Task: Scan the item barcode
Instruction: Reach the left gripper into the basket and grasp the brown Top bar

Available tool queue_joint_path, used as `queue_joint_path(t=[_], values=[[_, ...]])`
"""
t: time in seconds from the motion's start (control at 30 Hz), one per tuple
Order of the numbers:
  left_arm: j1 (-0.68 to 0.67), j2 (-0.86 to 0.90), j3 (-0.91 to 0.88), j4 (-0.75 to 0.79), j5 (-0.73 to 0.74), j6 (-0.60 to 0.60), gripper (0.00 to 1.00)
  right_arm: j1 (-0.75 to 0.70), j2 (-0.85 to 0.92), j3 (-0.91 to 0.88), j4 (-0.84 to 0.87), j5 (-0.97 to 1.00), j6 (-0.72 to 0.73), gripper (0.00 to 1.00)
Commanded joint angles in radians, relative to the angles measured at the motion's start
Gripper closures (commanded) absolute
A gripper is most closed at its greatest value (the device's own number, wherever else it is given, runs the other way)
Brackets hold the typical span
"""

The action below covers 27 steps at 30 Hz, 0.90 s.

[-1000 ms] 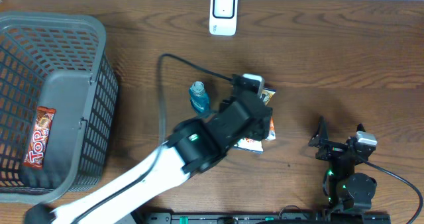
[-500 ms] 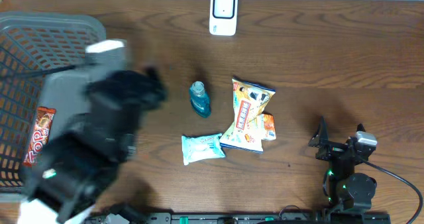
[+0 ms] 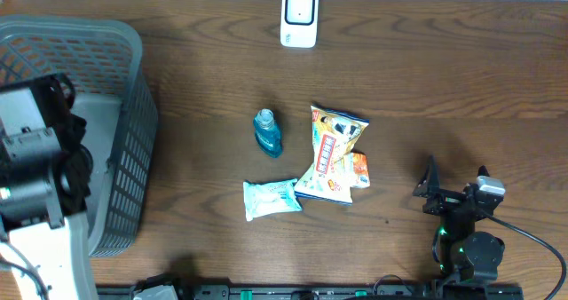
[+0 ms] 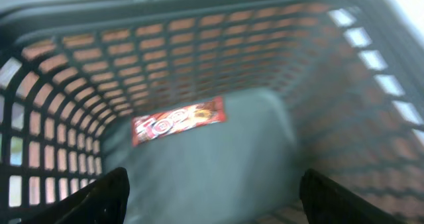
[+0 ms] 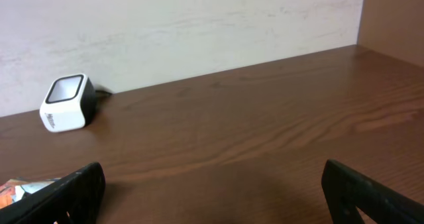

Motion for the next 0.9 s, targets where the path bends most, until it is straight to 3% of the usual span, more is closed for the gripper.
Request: queue_joint_path(t=[0.0,0.3,0.53,0.6,0.87], values=[[0.098,0.080,-0.039,-0.002,0.085,-0.040,0.18,0.002,-0.005,-0.001,-0.004,-0.002,-0.007,0.01],[0.186,0.369,-0.058,0.019,0.084,-0.049,0.18,0.002,-0.005,-0.001,-0.004,-0.002,-0.007,0.01],[0.186,0.564,-0.058,0.077,-0.041,-0.073,0.17,0.002,-0.005,-0.001,-0.004,-0.002,-0.007,0.01],[0.187,0.613,-0.058,0.089,-0.091,-0.130,0.12,0.002,-0.005,-0.001,-0.004,-0.002,-0.007,0.01],[0.186,0.734,-0.058,0.222,-0.100,-0.137,0.06,0.002,-0.005,-0.001,-0.004,-0.002,-0.007,0.01]])
